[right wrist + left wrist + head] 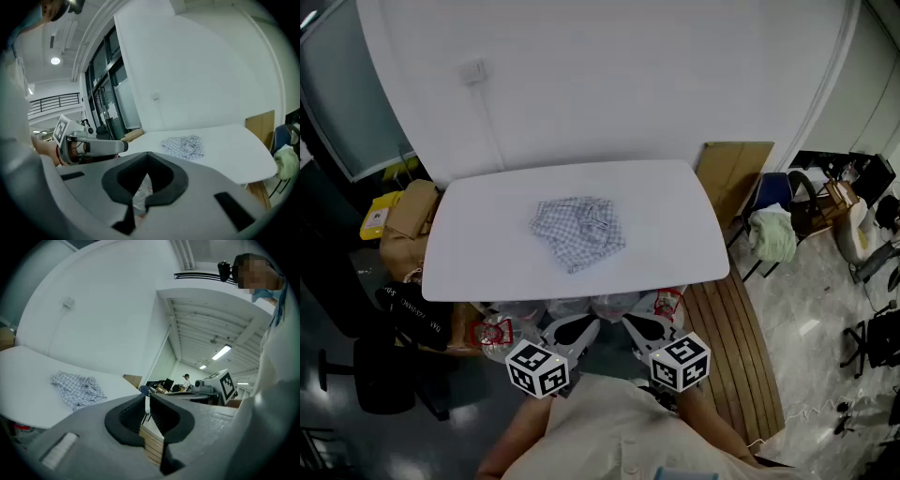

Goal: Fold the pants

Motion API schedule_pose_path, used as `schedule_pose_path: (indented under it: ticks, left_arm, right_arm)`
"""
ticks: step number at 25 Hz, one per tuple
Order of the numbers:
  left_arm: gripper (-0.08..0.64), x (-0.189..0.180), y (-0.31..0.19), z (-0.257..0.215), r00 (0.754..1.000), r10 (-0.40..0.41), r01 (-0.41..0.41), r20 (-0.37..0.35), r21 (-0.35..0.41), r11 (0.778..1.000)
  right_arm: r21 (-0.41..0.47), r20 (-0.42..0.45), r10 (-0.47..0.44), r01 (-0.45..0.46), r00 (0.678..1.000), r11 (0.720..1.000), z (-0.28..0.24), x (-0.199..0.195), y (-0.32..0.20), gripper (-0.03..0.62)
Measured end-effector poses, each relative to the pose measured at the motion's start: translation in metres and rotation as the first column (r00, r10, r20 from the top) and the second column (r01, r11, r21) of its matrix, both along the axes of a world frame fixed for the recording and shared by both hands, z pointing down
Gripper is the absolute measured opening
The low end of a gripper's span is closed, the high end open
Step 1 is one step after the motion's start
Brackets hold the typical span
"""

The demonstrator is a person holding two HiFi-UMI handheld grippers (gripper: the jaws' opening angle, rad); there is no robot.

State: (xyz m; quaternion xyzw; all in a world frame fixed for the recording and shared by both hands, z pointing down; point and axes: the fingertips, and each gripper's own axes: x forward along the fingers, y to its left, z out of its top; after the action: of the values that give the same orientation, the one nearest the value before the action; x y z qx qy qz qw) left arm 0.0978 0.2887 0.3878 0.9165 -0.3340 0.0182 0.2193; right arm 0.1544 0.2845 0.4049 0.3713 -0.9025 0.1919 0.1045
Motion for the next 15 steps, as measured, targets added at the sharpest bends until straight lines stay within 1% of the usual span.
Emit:
schedule_pose_path:
  ticks: [11, 13, 15]
  left_arm:
    - [0.035, -0.003, -0.011, 0.003, 1.000, 0.003, -0.003, 0.001, -0.011, 1.000]
    - [0.035, -0.004, -0.013, 0.004, 1.000, 0.003, -0.003, 0.001, -0.014, 1.000]
    - [0.035, -0.006, -0.015, 0.006, 1.000, 0.005, -0.005, 0.002, -0.020, 1.000]
  right_arm:
    - [-0.007, -0.007, -0.008, 0.008, 1.000, 1.000, 0.003, -0.004, -0.012, 0.015]
    - [-0.008, 0.003, -0.012, 0.012, 1.000, 1.000, 0.003, -0.006, -0.014, 0.015]
    - [-0.015, 0.039, -0.022, 0.023, 0.999, 1.000, 0.002, -0.009, -0.016, 0.015]
